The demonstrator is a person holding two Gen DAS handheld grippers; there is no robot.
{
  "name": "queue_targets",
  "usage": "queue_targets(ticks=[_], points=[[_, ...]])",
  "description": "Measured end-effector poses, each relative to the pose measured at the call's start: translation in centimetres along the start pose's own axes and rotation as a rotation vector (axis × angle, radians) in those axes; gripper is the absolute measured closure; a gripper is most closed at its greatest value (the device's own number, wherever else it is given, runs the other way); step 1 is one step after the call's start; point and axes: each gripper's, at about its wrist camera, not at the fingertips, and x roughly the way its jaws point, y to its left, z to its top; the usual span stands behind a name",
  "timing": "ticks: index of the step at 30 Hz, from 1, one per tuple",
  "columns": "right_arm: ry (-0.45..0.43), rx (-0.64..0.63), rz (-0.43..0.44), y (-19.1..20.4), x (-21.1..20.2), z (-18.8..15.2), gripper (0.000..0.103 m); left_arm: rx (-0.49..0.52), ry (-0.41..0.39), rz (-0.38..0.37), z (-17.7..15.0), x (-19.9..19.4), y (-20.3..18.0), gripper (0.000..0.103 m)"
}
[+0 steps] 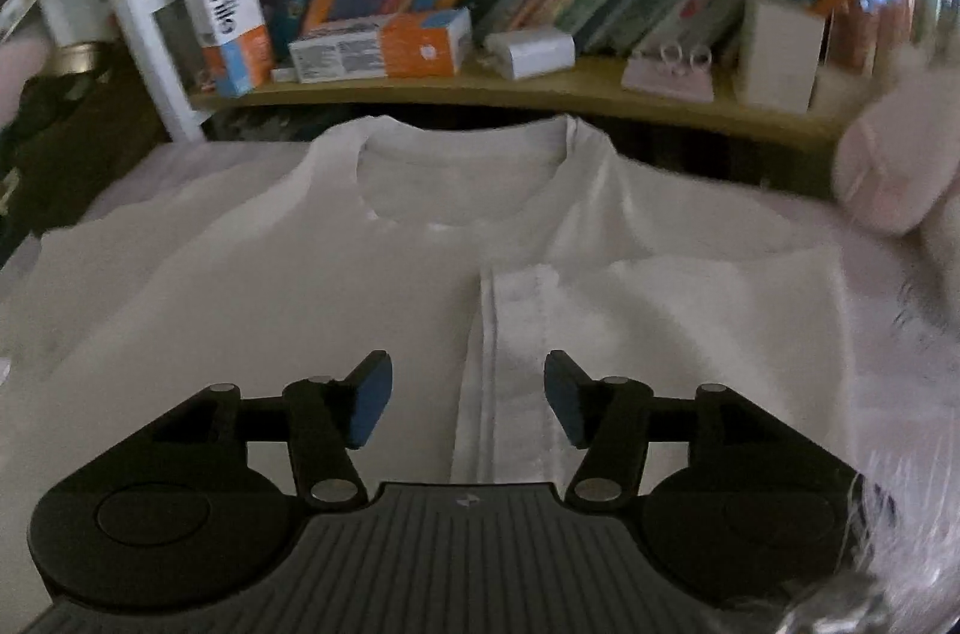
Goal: Fold clothes
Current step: 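Move the left gripper to the shirt side edge opposite the folded side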
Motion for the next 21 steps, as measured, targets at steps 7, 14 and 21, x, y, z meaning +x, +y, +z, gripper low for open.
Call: queue_targets(ticks=[7,14,21], points=[[-0.029,0.029,0.072,0.0,-2.4,-1.3,0.04,-0.028,0.006,-0.005,0.1,0.3,0.6,0.015],[-0.015,0.096,-0.004,-0.3,-6.4,-6.8,0.041,0.001,-0.014,-0.061,0.6,0.7,-0.2,0.015],[0.014,0.077,-0.015,0.0,-6.8,-7.8,0.041,0.049,-0.039,-0.097,1.1,0.3,-0.9,0.015]])
